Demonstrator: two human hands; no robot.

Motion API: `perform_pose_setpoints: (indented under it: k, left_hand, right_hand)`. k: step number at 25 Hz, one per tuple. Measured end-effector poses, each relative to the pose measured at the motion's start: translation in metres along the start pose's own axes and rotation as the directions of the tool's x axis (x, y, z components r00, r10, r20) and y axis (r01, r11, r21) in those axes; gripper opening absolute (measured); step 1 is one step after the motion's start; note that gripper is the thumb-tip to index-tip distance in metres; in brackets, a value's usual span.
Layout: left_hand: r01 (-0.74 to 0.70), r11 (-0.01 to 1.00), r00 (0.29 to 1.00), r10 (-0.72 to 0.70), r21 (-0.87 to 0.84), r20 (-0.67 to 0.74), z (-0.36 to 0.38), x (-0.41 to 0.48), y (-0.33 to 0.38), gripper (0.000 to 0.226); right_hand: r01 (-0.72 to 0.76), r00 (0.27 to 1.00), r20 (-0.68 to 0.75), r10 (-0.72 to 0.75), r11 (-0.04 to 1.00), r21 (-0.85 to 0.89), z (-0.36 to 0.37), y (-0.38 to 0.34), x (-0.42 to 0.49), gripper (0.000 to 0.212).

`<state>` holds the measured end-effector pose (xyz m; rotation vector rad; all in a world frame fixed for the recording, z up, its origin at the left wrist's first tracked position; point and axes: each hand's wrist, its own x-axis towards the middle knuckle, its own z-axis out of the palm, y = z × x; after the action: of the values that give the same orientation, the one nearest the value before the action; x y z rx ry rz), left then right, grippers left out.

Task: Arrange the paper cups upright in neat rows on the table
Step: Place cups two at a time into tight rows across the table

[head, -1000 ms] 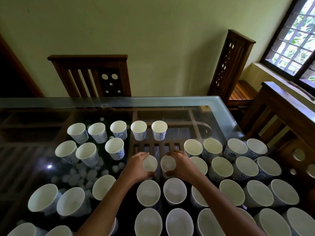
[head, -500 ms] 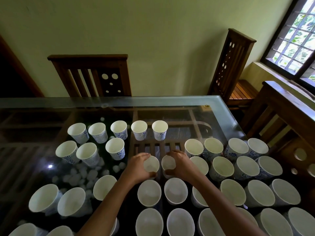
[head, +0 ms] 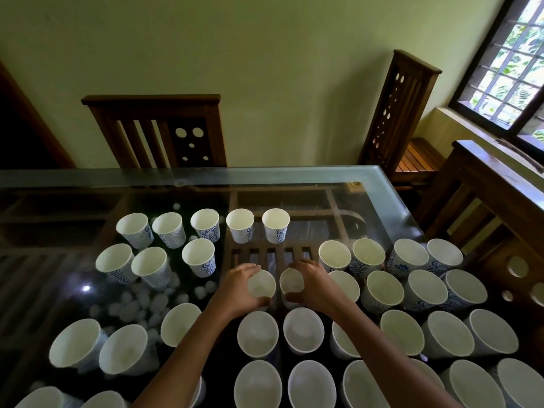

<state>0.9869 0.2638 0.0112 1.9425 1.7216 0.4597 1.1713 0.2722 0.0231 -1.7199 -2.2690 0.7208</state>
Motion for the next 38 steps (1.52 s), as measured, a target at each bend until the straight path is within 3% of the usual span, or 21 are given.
perform_pose_setpoints:
  k: [6,10,15,23,38]
  left_hand:
    - [-0.01,0.999,0.999,0.008,-0.034,-0.045,-0.006,0.015,0.0,0.069]
    - [-0.06,0.998,0.984,0.055,-0.027,-0.172,-0.021,0.048,0.001,0.059]
    - [-0.022,0.999,0.97,0.028,0.028,-0.242,-0.033,0.102,-0.013,0.059]
    - [0.05,0.991,0.98,-0.025,0.124,-0.198,-0.029,0.145,-0.036,0.072]
    - [0.029,0.995,0.979,-0.009,0.094,-0.205,-0.014,0.145,-0.034,0.068]
  right_hand:
    - [0.025,0.999,-0.022,-0.026,0.999,-0.022,-0.004,0.0,0.016,0.06]
    - [0.075,0.994,-0.081,-0.074,0.997,0.001,-0.011,-0.003,0.055,0.05]
    - [0.091,0.986,-0.14,-0.085,0.995,0.036,-0.014,-0.001,0.111,0.063]
    - [0.084,0.993,-0.068,-0.091,0.991,-0.107,-0.008,0.008,0.156,0.067]
    - [0.108,0.989,-0.089,-0.116,0.99,-0.085,-0.002,0.018,0.148,0.064]
